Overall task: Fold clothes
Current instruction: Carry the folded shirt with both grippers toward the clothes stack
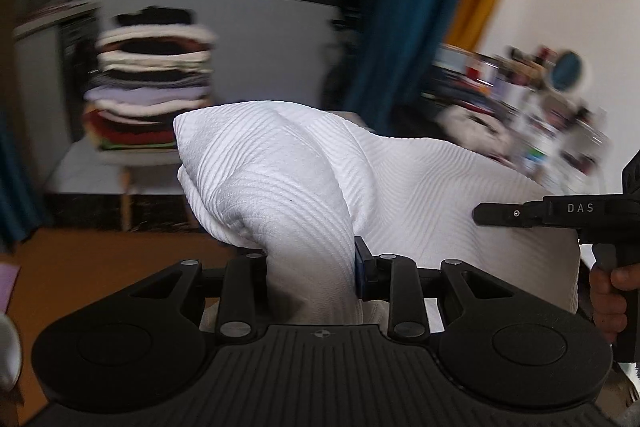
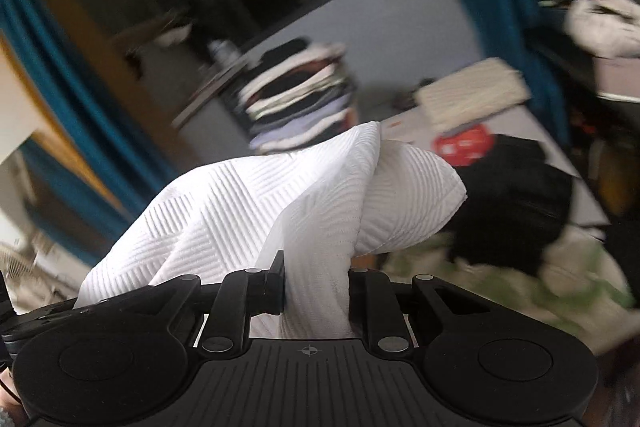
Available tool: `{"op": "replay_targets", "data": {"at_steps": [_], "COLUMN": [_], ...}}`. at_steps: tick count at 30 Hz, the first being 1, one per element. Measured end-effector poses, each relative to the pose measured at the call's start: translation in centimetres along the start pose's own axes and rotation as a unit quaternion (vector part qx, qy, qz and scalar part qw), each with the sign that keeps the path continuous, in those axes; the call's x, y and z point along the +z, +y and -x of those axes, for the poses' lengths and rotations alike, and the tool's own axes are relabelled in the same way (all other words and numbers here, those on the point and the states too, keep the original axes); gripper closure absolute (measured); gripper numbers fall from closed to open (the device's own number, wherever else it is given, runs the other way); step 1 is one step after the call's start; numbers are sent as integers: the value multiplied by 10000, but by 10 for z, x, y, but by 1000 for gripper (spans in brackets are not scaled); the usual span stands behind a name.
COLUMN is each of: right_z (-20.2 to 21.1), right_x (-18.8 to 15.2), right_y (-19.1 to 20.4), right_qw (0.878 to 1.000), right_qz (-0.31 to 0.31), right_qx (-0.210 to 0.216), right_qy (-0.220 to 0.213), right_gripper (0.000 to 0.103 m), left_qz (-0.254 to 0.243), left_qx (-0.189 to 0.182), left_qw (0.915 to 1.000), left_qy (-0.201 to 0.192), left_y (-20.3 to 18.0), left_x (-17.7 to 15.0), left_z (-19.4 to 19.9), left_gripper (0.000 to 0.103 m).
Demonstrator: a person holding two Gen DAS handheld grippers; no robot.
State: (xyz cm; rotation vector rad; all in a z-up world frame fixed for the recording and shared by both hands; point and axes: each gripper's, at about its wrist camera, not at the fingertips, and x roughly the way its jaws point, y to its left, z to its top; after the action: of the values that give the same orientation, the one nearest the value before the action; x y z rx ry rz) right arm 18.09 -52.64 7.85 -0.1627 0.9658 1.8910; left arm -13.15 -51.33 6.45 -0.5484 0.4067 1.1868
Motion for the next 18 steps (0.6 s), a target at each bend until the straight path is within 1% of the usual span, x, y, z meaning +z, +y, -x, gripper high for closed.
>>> {"op": "replay_targets", "data": {"at_steps": [3, 5, 7, 9, 11, 12, 15, 18], "right_z": [-60, -101, -144, -184, -224, -242, -286, -319], "right_x": [18, 33, 49, 69, 90, 102, 135, 168], "right_y": [19, 27, 35, 39, 42, 42, 41, 36], "right_qw": [9996, 9992, 9988, 9984, 9977, 9974, 9968, 9976], "right_qz": [86, 63, -7, -154, -315, -367, -451, -333], "right_qx": [212, 336, 444, 511, 570, 598, 646, 599], "right_qy": [145, 184, 195, 202, 208, 188, 117, -11], "right_gripper": [86, 87, 87, 87, 87, 87, 86, 87], "left_qz": [90, 78, 74, 120, 25, -35, 7, 2], "left_qx": [222, 336, 411, 426, 449, 479, 531, 449], "left_qw": [9997, 9994, 9991, 9988, 9984, 9983, 9983, 9989], "left_qy": [-47, -64, 4, 204, 342, 345, 244, 156], "left_y": [50, 77, 101, 129, 154, 165, 195, 217], "left_x": [18, 38, 62, 93, 123, 136, 167, 192], "left_z": [-15, -37, -64, -88, -106, -114, -136, -159], "left_gripper": [73, 73, 72, 73, 73, 73, 73, 72]}}
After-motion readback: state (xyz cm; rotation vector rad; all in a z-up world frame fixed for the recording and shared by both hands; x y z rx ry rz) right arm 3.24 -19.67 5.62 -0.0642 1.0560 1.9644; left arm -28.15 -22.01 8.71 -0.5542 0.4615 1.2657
